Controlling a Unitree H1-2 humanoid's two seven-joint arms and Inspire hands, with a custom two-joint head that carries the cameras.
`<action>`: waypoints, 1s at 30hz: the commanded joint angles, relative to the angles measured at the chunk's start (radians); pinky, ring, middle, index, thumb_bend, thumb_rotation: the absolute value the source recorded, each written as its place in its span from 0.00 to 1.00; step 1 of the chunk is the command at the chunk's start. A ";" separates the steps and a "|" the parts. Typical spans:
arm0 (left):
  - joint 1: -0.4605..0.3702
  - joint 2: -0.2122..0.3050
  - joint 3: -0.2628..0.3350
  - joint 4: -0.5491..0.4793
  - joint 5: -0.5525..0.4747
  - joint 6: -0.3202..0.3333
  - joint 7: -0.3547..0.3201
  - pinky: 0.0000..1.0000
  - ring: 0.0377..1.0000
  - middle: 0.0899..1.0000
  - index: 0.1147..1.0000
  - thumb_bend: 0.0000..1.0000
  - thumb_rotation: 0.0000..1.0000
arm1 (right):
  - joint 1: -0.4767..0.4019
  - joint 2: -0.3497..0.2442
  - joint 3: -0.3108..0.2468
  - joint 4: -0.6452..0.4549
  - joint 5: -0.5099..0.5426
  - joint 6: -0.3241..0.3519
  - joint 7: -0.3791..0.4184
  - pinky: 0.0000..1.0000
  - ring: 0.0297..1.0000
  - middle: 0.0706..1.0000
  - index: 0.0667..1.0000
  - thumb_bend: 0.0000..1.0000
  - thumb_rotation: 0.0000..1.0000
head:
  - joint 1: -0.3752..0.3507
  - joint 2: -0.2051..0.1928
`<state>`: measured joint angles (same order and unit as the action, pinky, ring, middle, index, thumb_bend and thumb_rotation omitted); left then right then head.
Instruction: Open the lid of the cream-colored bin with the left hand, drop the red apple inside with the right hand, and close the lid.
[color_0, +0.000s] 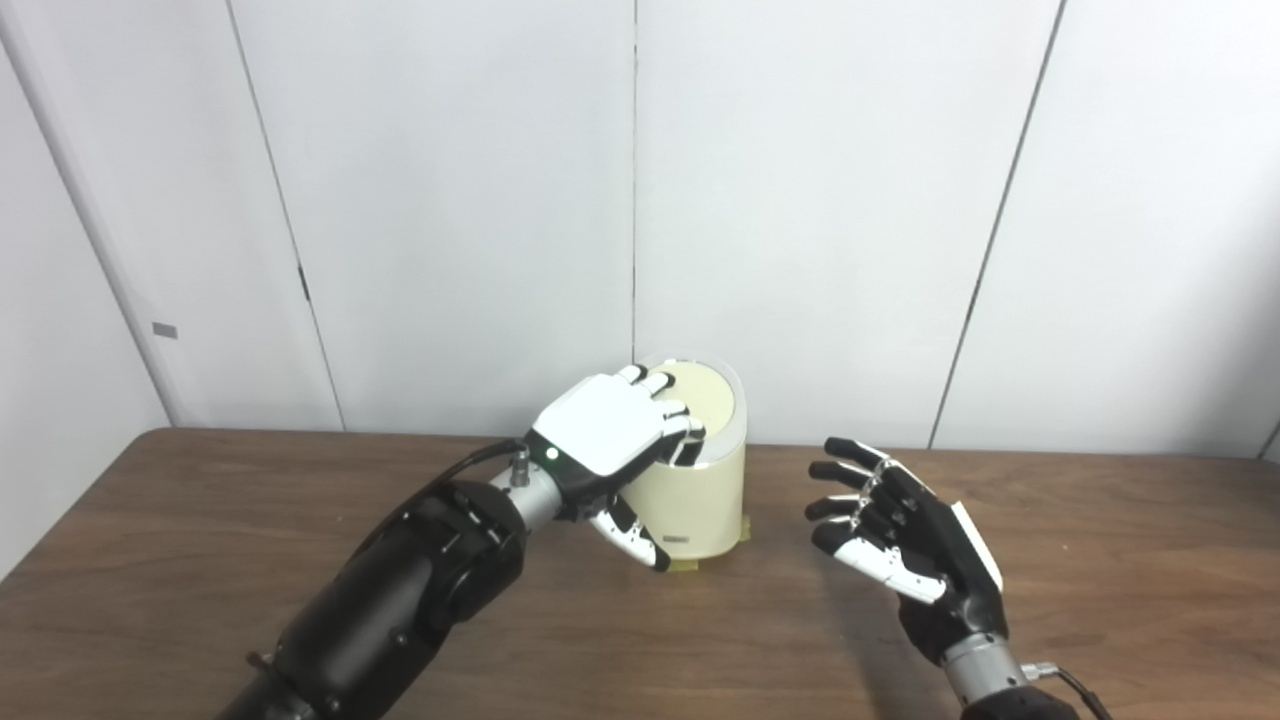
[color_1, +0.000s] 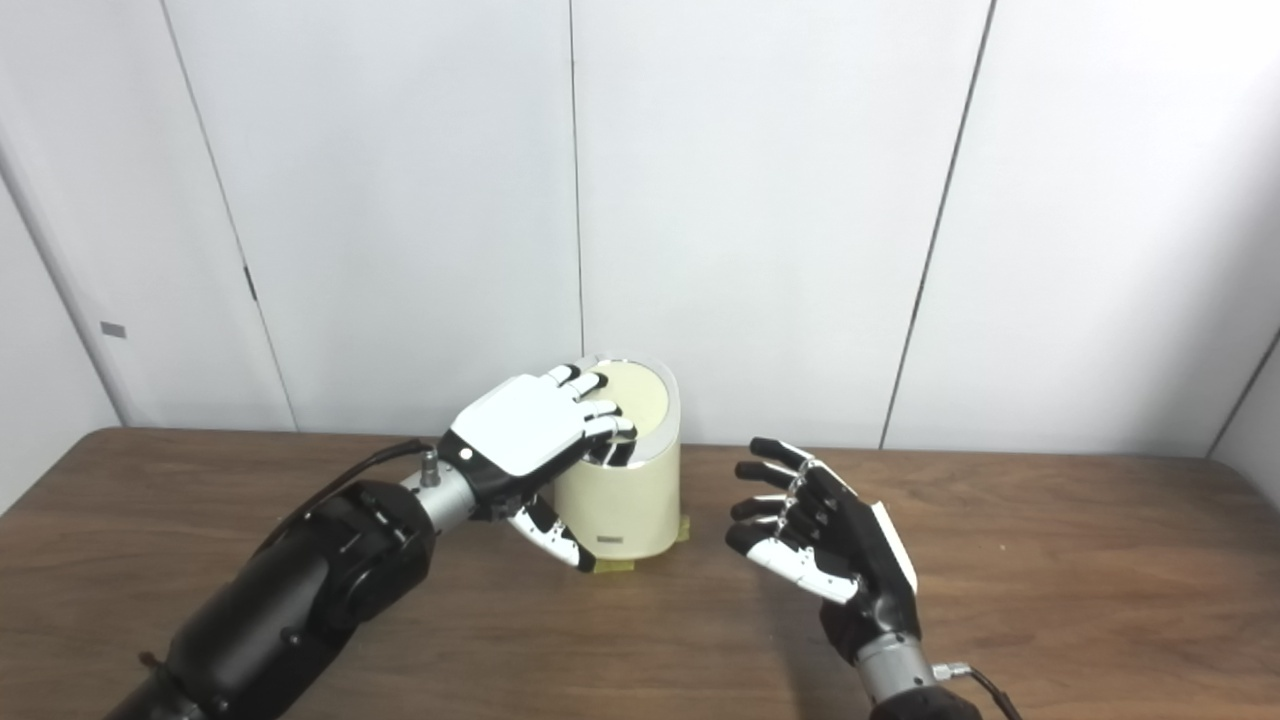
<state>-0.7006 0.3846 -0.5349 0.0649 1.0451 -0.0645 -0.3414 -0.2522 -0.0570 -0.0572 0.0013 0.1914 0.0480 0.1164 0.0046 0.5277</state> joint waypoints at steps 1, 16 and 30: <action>0.003 0.000 -0.004 0.003 -0.007 -0.020 -0.010 1.00 0.99 0.86 0.81 0.94 0.36 | -0.033 -0.002 -0.003 -0.039 0.014 -0.023 0.008 0.43 0.54 0.67 0.71 0.80 0.22 | 0.000 0.001; 0.113 -0.101 0.449 -0.134 -0.601 -0.031 0.161 0.88 0.96 0.94 0.89 0.72 0.30 | -0.029 0.000 -0.007 -0.050 0.003 -0.012 -0.007 0.43 0.53 0.67 0.71 0.76 0.19 | 0.003 0.003; 0.417 -0.180 0.646 -0.122 -1.031 -0.006 0.181 0.62 0.69 0.73 0.81 0.73 0.30 | -0.033 -0.006 -0.023 -0.025 -0.002 -0.033 -0.015 0.43 0.53 0.68 0.71 0.79 0.19 | 0.000 0.008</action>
<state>-0.2423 0.1981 0.1073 -0.0328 0.0521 -0.0269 -0.1584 -0.2505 -0.0566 -0.0711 -0.0014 0.1885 0.0507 0.1095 0.0046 0.5354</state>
